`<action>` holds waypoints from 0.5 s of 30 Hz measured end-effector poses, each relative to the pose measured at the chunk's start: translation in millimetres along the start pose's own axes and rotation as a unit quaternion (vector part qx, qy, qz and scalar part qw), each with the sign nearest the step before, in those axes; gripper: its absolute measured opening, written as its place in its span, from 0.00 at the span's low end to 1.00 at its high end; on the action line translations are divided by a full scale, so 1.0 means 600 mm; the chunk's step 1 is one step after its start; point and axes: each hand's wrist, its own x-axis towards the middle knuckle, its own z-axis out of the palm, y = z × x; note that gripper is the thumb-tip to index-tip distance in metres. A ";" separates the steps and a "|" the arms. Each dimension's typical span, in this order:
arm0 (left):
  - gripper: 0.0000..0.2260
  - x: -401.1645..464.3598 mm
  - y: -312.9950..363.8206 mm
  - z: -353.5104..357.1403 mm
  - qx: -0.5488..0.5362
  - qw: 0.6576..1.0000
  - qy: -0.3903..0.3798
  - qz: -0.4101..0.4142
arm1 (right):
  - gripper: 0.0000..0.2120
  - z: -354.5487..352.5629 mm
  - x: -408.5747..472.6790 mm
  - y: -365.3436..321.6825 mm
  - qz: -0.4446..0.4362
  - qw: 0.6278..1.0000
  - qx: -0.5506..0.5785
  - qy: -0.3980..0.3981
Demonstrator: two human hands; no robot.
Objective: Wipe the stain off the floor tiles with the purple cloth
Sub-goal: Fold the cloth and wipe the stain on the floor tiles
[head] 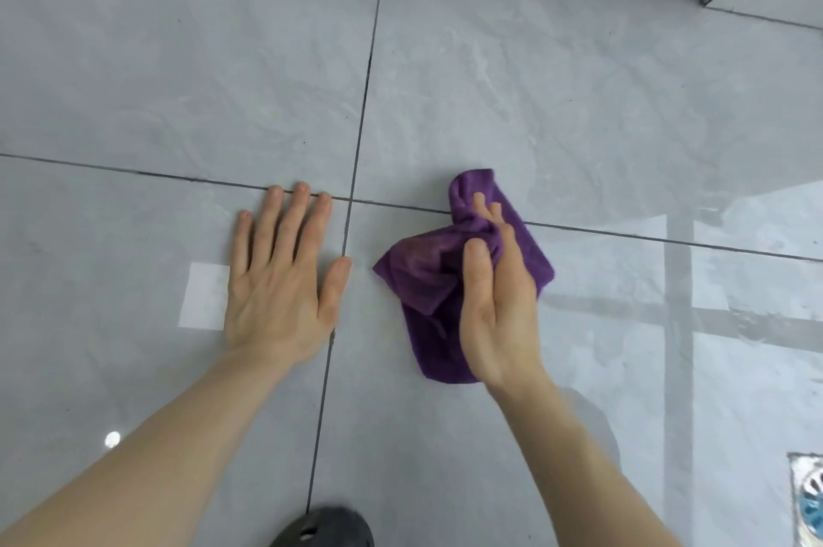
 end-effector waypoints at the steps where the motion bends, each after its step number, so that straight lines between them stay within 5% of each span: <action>1: 0.31 -0.001 -0.001 0.000 -0.003 1.000 0.001 0.000 | 0.17 0.008 -0.009 -0.008 -0.024 0.999 -0.024 -0.017; 6: 0.29 0.000 -0.001 0.001 -0.006 1.000 0.002 0.003 | 0.24 0.038 -0.063 0.026 -0.150 0.949 -0.256 -0.108; 10: 0.29 0.001 -0.001 -0.001 -0.006 1.000 -0.005 -0.001 | 0.24 0.049 -0.051 0.051 -0.202 0.914 -0.335 -0.106; 15: 0.30 0.003 0.001 -0.004 -0.007 1.000 -0.012 -0.002 | 0.36 0.071 -0.018 0.069 -0.241 0.860 -0.435 -0.113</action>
